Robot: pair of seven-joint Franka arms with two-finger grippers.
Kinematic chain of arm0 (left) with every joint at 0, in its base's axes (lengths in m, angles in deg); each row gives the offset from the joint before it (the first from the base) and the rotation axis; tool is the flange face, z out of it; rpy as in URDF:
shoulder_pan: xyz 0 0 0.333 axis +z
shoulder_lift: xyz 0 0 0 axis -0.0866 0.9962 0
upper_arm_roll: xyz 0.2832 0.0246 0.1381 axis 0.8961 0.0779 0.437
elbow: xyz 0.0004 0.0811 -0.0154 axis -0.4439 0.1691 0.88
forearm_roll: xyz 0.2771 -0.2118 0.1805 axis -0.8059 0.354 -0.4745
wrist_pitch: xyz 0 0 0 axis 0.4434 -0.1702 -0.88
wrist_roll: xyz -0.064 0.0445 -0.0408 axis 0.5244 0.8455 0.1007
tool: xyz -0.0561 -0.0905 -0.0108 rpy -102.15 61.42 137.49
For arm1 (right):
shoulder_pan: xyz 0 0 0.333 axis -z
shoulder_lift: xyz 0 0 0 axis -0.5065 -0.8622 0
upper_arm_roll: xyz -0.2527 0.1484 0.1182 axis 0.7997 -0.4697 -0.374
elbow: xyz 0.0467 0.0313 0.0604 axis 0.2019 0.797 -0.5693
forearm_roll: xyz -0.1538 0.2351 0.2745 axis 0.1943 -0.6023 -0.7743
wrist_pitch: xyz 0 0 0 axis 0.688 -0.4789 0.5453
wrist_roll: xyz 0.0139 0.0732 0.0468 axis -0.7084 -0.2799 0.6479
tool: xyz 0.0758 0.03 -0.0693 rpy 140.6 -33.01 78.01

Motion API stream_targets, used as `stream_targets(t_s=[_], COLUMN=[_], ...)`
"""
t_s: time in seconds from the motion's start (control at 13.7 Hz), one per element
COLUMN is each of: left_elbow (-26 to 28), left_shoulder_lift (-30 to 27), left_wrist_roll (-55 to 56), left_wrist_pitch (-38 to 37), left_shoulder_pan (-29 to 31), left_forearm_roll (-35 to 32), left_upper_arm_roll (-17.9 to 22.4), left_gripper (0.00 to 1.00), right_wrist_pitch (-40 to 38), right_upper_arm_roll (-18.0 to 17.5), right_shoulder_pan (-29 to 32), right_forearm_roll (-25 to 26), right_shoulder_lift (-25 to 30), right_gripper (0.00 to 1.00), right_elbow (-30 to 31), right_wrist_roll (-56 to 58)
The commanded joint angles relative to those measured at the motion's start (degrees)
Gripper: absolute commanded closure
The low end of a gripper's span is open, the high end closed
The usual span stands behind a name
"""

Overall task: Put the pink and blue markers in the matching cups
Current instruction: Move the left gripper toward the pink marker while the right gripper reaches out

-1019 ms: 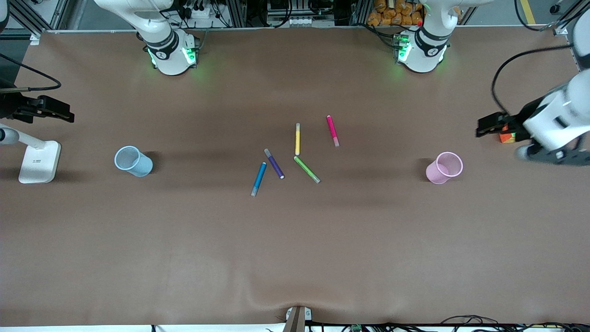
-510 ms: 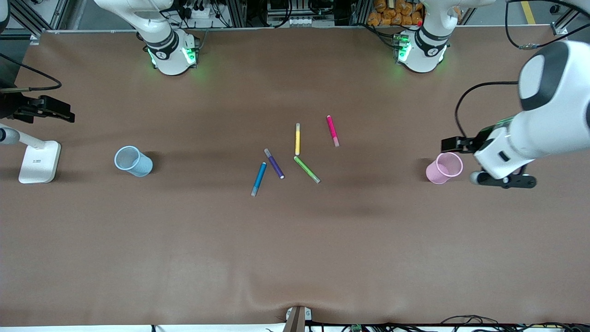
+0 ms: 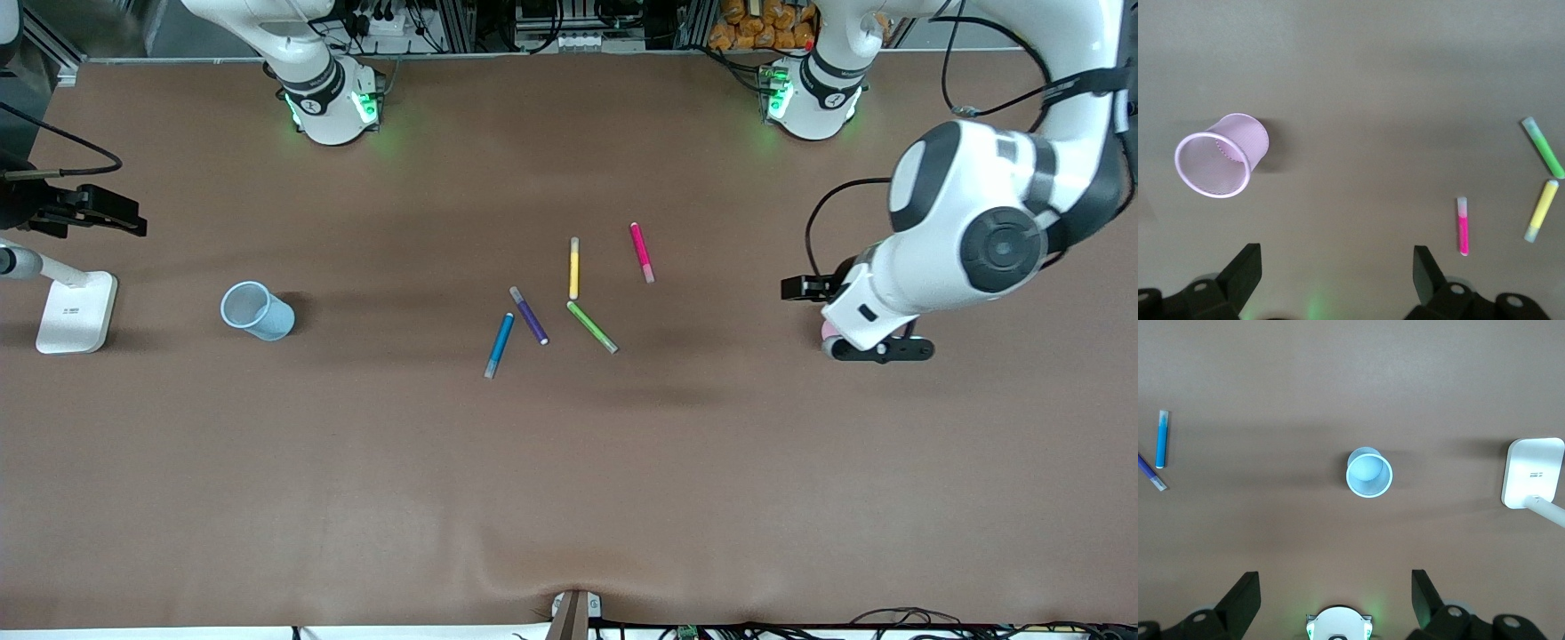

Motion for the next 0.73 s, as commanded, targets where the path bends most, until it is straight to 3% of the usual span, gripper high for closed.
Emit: stream_targets(t_s=[0.0,0.36,0.66], left_elbow=[8.6,15.1,15.7], left_shoulder_lift=[-2.4,-1.9,2.1], left_wrist_roll=[5.0,9.3,20.2], left_wrist_pitch=[7.9,13.9,16.9], left_shoulder_pan=[-0.1,-0.7,-7.6], left_forearm_roll=[0.2,0.2,0.0], left_upper_arm_roll=[-2.2,-6.7,-6.9], left_gripper=[0.00,0.00,0.00], right_wrist_pitch=[0.1,2.1,4.5], right_upper_arm_roll=[0.0,0.0,0.0], right_shoulder_pan=[-0.5,-0.9,-2.2], right_forearm_roll=[-0.8,-5.2,-6.4], right_shoulder_lift=[-1.2,-4.4,-6.6], right_gripper=[0.00,0.00,0.00], right_elbow=[-0.2,-0.3,-0.3], right_wrist_roll=[-0.6,-0.6,-1.1])
